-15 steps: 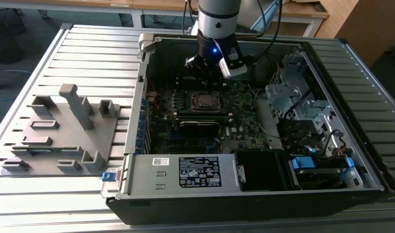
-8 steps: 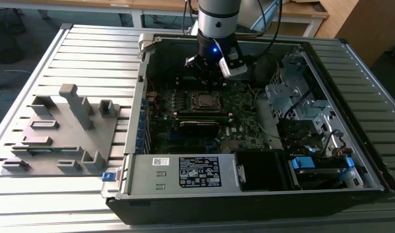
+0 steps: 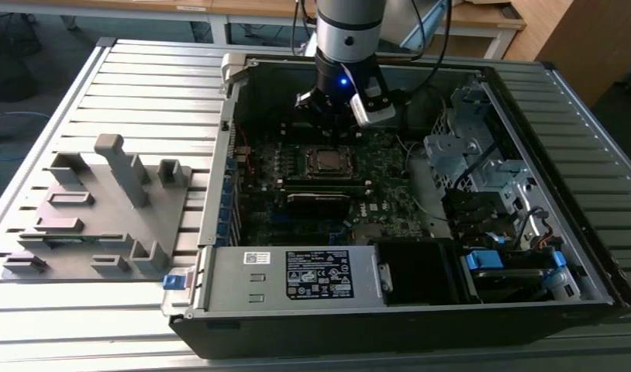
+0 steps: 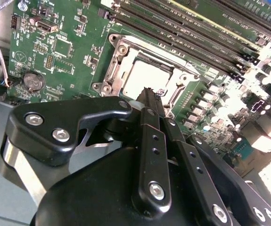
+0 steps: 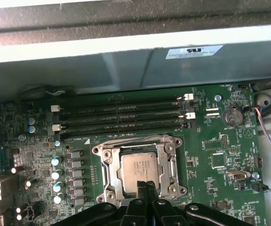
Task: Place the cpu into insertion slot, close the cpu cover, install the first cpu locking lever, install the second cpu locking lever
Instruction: 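Install the second cpu locking lever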
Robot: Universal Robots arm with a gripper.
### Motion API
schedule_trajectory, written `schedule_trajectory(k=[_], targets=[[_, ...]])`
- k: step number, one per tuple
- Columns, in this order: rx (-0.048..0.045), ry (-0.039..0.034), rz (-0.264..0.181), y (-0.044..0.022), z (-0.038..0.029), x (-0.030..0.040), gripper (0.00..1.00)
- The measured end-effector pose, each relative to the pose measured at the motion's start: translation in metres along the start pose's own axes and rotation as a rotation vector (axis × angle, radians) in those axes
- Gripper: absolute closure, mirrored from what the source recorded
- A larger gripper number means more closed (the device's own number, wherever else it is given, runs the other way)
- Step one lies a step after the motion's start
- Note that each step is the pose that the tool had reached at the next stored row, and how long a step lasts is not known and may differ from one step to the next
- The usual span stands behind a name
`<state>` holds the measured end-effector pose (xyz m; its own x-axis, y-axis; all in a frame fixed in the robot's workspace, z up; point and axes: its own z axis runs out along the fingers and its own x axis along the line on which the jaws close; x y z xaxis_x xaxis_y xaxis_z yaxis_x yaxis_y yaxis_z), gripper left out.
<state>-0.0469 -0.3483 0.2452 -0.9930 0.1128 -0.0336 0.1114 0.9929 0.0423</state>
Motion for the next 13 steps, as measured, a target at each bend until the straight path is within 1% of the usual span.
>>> schedule_trajectory(k=[7, 13], targets=[[-0.0001, 0.0000, 0.000, -0.0073, -0.0003, -0.0008, 0.90], [-0.0001, 0.0000, 0.000, -0.0160, -0.0006, -0.0018, 0.90]])
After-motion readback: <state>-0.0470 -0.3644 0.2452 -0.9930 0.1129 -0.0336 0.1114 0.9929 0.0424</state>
